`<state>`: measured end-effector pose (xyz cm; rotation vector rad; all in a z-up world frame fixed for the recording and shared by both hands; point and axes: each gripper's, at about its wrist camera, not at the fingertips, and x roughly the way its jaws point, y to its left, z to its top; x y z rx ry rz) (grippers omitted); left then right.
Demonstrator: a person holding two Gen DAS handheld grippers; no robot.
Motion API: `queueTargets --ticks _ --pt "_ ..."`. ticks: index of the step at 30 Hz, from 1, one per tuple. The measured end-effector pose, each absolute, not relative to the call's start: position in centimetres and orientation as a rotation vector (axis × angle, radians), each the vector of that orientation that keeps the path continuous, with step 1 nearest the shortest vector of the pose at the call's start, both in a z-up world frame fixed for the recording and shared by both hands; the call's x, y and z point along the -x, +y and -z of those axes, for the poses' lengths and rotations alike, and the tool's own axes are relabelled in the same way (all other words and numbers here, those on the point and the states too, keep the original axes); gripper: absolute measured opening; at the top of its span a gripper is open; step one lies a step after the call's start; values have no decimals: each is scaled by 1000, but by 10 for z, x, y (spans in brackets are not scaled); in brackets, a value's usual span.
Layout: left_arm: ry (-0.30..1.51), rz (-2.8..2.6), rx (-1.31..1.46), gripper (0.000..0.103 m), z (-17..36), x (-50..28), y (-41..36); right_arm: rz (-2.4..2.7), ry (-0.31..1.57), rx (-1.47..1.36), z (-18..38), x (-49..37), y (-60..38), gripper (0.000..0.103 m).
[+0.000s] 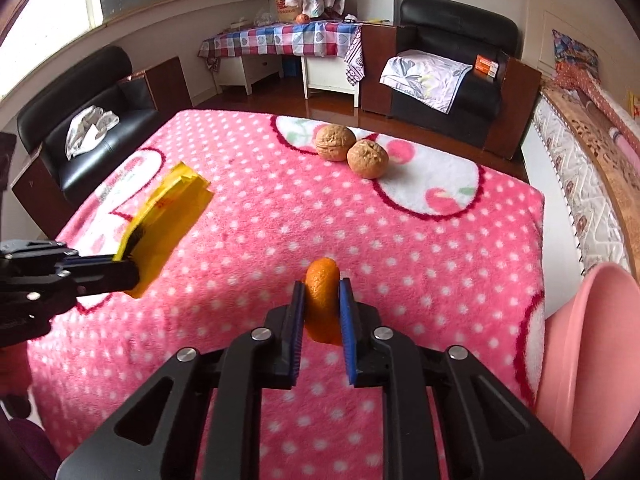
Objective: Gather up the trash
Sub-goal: 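Grasp the orange peel with the right tool while the left tool holds the yellow wrapper, then carry the yellow wrapper and orange peel over the pink basin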
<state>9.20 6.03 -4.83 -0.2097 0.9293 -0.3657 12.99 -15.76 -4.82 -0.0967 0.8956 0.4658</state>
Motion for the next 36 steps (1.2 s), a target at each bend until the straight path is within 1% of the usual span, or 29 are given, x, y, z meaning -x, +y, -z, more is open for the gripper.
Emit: queueTargets --ticks 12,36 --pt "937 394 186 8 44 -92 32 -473 886 -116 31 -86 -194 17" --pt "946 496 89 8 28 -85 -52 -357 797 -283 23 -53 -272 17"
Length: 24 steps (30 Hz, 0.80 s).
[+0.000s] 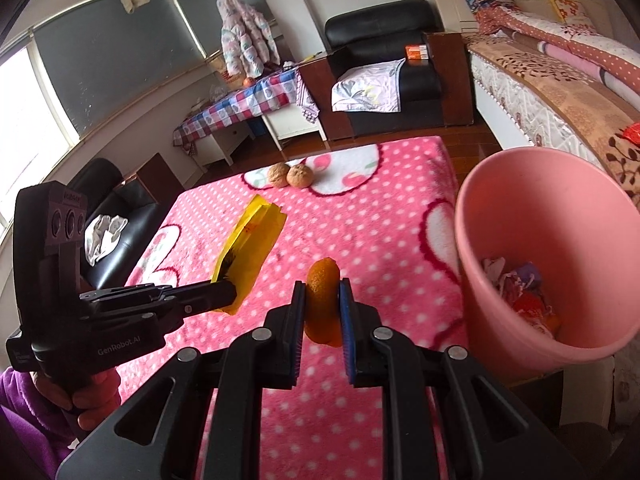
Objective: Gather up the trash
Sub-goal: 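Carry the yellow wrapper and orange peel over the pink basin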
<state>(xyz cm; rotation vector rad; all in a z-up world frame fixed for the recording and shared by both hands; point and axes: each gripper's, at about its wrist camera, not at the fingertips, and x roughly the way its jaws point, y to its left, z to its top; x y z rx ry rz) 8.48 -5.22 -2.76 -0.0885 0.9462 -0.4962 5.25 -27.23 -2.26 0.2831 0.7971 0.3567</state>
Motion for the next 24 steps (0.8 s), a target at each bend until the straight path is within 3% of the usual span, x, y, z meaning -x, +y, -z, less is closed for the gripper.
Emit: queueTargets --ticks 24 --pt "889 642 -31 8 -5 -101 -167 -127 654 -399 12 -48 -379 17"
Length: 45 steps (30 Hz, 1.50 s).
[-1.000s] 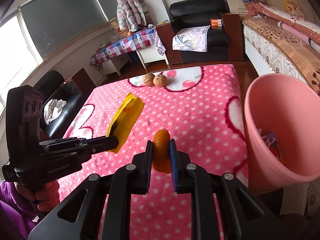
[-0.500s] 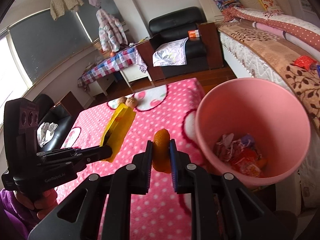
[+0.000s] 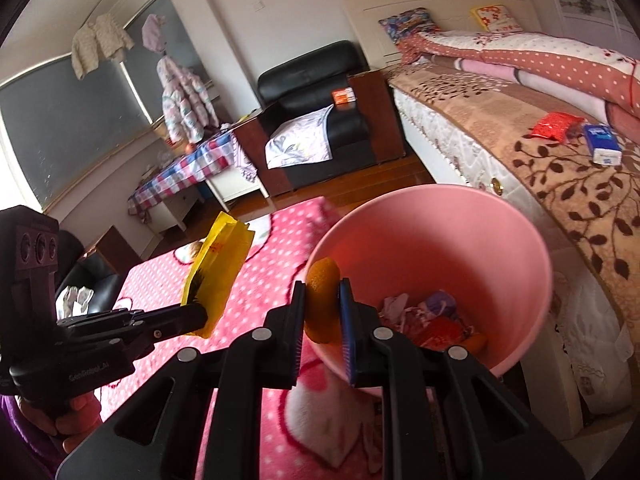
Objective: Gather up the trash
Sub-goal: 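Carry the yellow wrapper and orange peel over the pink basin, then open the left tool to drop the yellow wrapper into the basin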
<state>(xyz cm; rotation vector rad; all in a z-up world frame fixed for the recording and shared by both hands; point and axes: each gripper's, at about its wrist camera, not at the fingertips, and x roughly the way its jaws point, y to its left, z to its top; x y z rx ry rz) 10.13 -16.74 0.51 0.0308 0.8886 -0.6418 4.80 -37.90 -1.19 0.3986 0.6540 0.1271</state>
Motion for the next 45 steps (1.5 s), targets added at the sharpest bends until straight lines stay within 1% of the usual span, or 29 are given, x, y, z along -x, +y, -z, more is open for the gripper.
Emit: queueTargets --ticks 9,23,34,45 --pt "895 674 -71 8 -2 -110 -206 -68 642 -423 20 -55 -409 17" --pt "946 683 -152 8 26 -119 -251 -10 666 -462 44 -56 -438 17" --pt "989 672 -164 9 42 -124 -263 3 692 -475 57 -55 -441 17" --pt "998 676 -159 10 46 -124 -264 7 706 -485 64 -58 -442 17"
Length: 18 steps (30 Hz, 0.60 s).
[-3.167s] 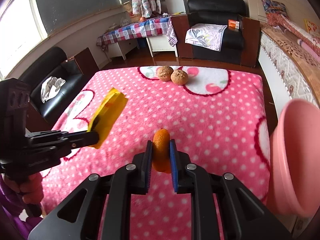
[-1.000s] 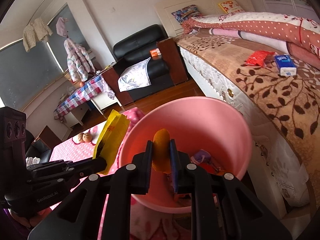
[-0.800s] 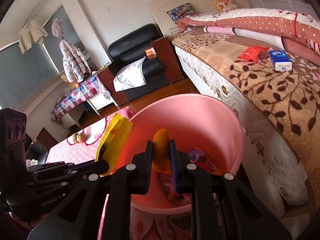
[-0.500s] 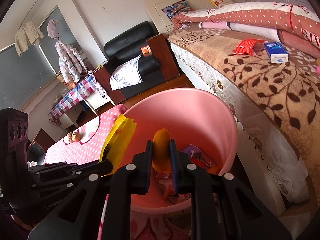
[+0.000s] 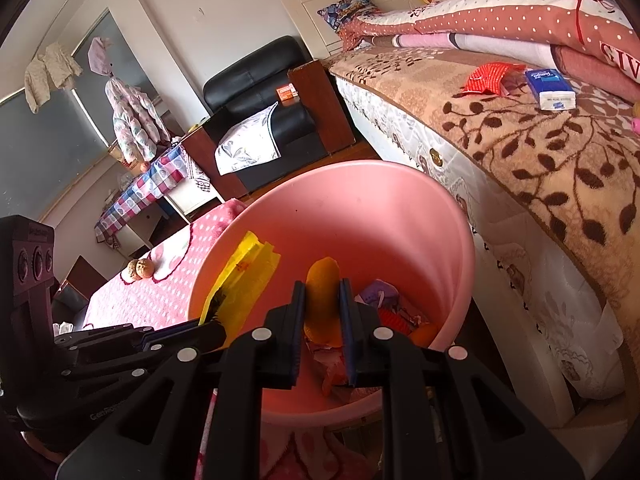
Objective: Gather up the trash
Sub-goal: 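Open the left tool to drop the yellow wrapper into the basin, then open the right tool to drop the orange peel into the basin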
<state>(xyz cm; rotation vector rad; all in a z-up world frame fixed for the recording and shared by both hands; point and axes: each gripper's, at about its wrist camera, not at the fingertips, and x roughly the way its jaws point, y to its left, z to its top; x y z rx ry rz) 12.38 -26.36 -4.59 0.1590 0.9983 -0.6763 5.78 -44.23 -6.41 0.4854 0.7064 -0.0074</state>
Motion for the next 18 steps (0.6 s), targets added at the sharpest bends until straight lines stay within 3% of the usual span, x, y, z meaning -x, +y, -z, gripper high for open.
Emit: queueTargets --ticks 7,14,18 --pt "998 673 -155 16 46 -122 -263 15 705 -494 66 -57 -445 17" --pt "972 674 -146 43 39 -118 -261 25 700 -506 66 -54 -449 17" --pt "959 663 -142 46 37 -118 -259 35 701 -512 67 -53 -451 17"
